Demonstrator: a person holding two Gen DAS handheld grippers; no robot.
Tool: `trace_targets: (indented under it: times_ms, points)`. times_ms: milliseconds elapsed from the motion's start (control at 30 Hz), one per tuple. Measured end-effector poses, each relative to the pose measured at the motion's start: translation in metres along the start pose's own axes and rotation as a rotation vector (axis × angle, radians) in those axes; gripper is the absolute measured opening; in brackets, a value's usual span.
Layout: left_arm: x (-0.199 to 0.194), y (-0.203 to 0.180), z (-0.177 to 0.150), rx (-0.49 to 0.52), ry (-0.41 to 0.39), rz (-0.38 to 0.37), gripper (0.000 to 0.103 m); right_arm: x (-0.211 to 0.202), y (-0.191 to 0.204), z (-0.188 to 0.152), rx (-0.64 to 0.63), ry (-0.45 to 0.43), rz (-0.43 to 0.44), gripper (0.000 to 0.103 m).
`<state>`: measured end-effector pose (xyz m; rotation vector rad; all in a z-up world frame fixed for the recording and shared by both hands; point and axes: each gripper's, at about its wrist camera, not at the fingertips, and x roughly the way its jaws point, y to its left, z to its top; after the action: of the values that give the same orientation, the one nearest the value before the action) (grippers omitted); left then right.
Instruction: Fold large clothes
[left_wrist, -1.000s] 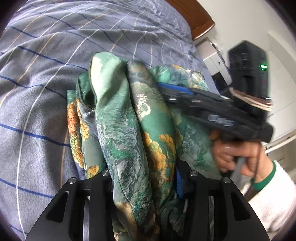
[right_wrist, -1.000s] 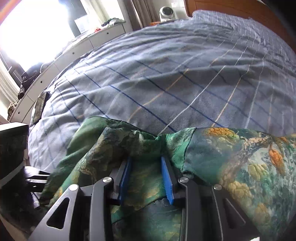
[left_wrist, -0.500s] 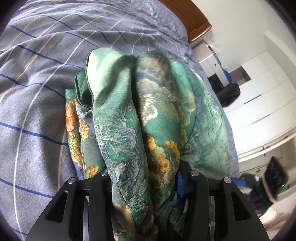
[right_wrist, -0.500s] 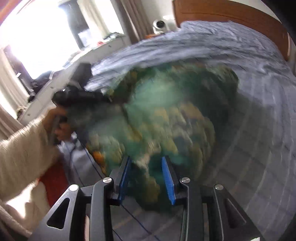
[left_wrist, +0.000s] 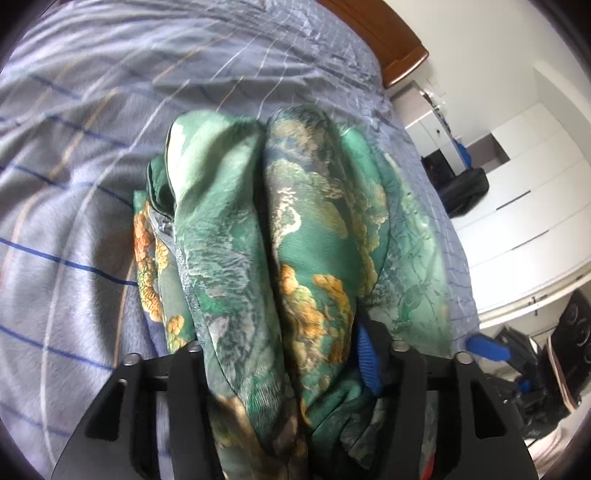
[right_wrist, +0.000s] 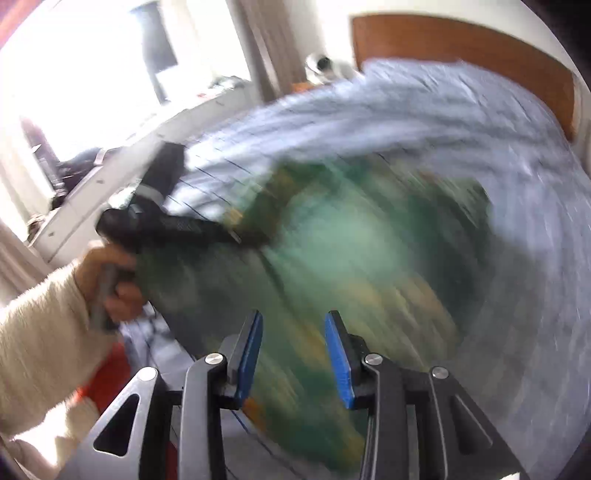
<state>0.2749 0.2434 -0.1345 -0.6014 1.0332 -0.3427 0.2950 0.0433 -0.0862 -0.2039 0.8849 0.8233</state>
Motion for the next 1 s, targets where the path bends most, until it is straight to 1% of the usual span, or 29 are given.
trace_targets:
  times_ms: [33, 67, 100, 133, 167, 233, 300, 367, 433, 533, 600, 633, 733, 767, 800, 833, 900, 967, 1000]
  points:
    - [-0.01, -0.002, 0.0, -0.006, -0.011, -0.006, 0.067, 0.01, 0.008, 0.008, -0.029, -0.013, 0.027, 0.037]
    - [-0.026, -0.001, 0.0, -0.018, -0.038, -0.008, 0.073, 0.024, 0.016, 0.013, -0.043, -0.003, 0.068, 0.037]
    - [-0.041, 0.003, -0.001, -0.027, -0.07, -0.006, 0.08, 0.042, 0.02, 0.014, -0.031, 0.033, 0.111, 0.037]
    - [-0.052, 0.009, -0.001, -0.038, -0.097, -0.001, 0.085, 0.058, 0.023, 0.013, -0.016, 0.063, 0.123, 0.037]
    - [-0.066, 0.02, -0.003, -0.058, -0.133, 0.004, 0.092, 0.072, 0.026, 0.01, -0.014, 0.087, 0.113, 0.037]
    - [-0.078, 0.044, -0.007, -0.105, -0.154, 0.006, 0.093, 0.087, 0.029, 0.006, -0.023, 0.105, 0.098, 0.037]
    - [-0.074, 0.062, -0.013, -0.15, -0.13, -0.02, 0.093, 0.091, 0.026, 0.004, -0.001, 0.094, 0.096, 0.037]
    - [-0.06, 0.071, -0.016, -0.171, -0.097, -0.077, 0.093, 0.092, 0.026, 0.004, 0.008, 0.096, 0.1, 0.037]
    - [-0.044, 0.069, -0.015, -0.153, -0.064, -0.131, 0.093, 0.092, 0.028, 0.002, -0.01, 0.101, 0.086, 0.037]
    - [-0.022, 0.063, -0.007, -0.124, -0.038, -0.146, 0.093, 0.092, 0.027, 0.001, -0.03, 0.1, 0.067, 0.037]
    - [-0.008, 0.068, 0.0, -0.137, -0.024, -0.165, 0.095, 0.093, 0.032, 0.002, -0.031, 0.096, 0.065, 0.037]
    - [-0.003, 0.071, 0.002, -0.146, -0.019, -0.182, 0.095, 0.094, 0.032, 0.002, -0.029, 0.093, 0.066, 0.037]
    - [0.008, 0.08, 0.008, -0.168, -0.007, -0.271, 0.099, 0.095, 0.031, 0.001, -0.025, 0.093, 0.071, 0.037]
    - [0.01, 0.079, 0.011, -0.159, -0.004, -0.291, 0.102, 0.096, 0.03, 0.001, -0.025, 0.095, 0.071, 0.037]
    - [0.015, 0.072, 0.014, -0.15, -0.001, -0.299, 0.102, 0.095, 0.03, 0.0, -0.027, 0.095, 0.069, 0.037]
    - [0.022, 0.065, 0.019, -0.137, 0.017, -0.295, 0.102, 0.095, 0.031, -0.001, -0.031, 0.094, 0.065, 0.037]
    - [0.036, 0.049, 0.031, -0.088, 0.065, -0.24, 0.102, 0.096, 0.032, -0.002, -0.034, 0.091, 0.054, 0.037]
    - [0.055, 0.027, 0.044, 0.006, 0.141, -0.116, 0.103, 0.098, 0.033, -0.002, -0.033, 0.09, 0.039, 0.037]
    - [0.063, 0.022, 0.049, 0.026, 0.172, -0.072, 0.103, 0.098, 0.033, -0.002, -0.033, 0.088, 0.034, 0.037]
